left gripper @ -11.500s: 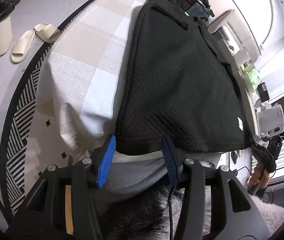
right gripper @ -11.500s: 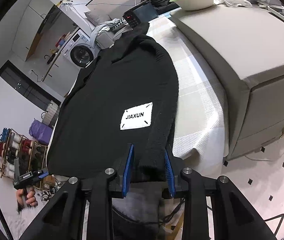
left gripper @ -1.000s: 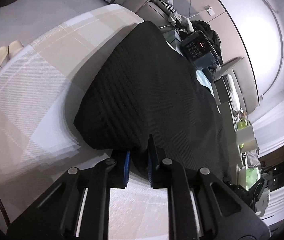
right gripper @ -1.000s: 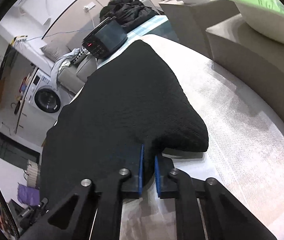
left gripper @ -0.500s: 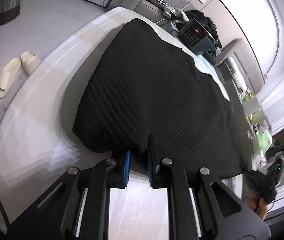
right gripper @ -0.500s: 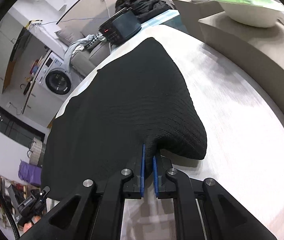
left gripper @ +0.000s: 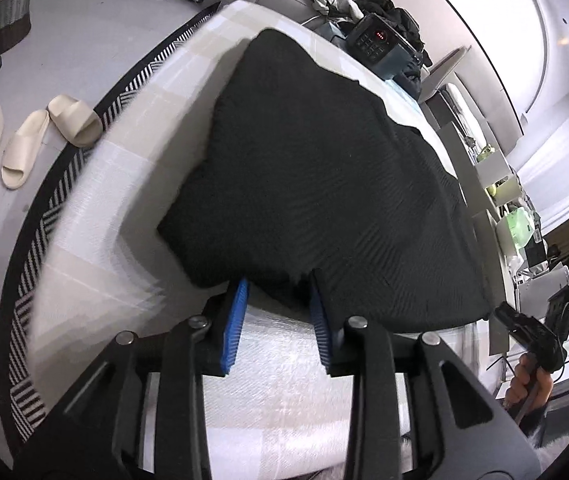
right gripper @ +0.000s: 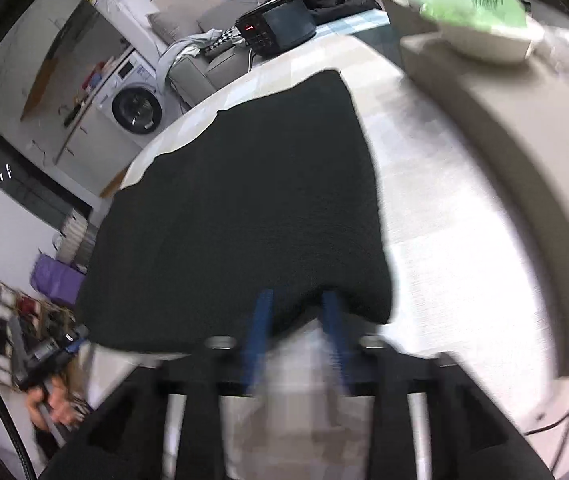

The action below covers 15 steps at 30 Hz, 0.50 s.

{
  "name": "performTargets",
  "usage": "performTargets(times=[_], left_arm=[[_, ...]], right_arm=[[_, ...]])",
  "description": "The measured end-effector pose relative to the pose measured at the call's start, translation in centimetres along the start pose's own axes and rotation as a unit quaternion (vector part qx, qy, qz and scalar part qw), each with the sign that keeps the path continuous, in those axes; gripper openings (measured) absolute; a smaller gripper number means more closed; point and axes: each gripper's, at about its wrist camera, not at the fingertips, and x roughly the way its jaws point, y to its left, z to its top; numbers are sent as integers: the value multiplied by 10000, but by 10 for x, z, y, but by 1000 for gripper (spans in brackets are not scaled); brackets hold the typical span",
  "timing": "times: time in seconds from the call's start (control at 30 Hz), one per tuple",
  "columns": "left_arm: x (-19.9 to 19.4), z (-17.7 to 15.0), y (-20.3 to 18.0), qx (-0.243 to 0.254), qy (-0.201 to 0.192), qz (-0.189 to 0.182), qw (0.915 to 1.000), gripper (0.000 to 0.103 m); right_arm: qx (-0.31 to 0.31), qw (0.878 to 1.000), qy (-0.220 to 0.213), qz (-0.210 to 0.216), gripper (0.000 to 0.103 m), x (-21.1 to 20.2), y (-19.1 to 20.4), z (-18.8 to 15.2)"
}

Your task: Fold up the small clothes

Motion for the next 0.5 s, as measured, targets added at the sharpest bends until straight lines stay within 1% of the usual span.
performTargets(times=[0.03,0.07,0.1,0.17,0.2,0.3,0.37,0.43,0.5], left_arm=[[-5,1,1,69,-23,69,10000,28],[-11,5,2,119,-68,164,9998,30],[-21,6,1,176,-151,235,9995,33],[-34,11,1,258,-321,284,9987,57],[-41,12,2,315,-443,330,9980,60],[-48,22,1,455,-655,493,9956,61],[-44,42,-3,430,-824,485,9945,61],[-35,62,-6,370,-974,464,9935,61],[-22,86,-10,373,-1048,440,9928,61]], right_arm=[[-116,9998,-118,-96,58,-7,-4,4],[-269,9989,-283,-264,58,-16,-6,7],[-353,9980,-357,-380,58,-22,-8,12],[-304,9975,-457,-436,58,-27,-12,22],[-255,9971,-545,-471,58,-26,-14,28],[-102,9963,-737,-437,58,-13,-18,51],[203,9951,-851,-469,58,3,-23,68],[452,9941,-913,-379,58,22,-24,89],[633,9928,-944,-374,58,34,-20,111]])
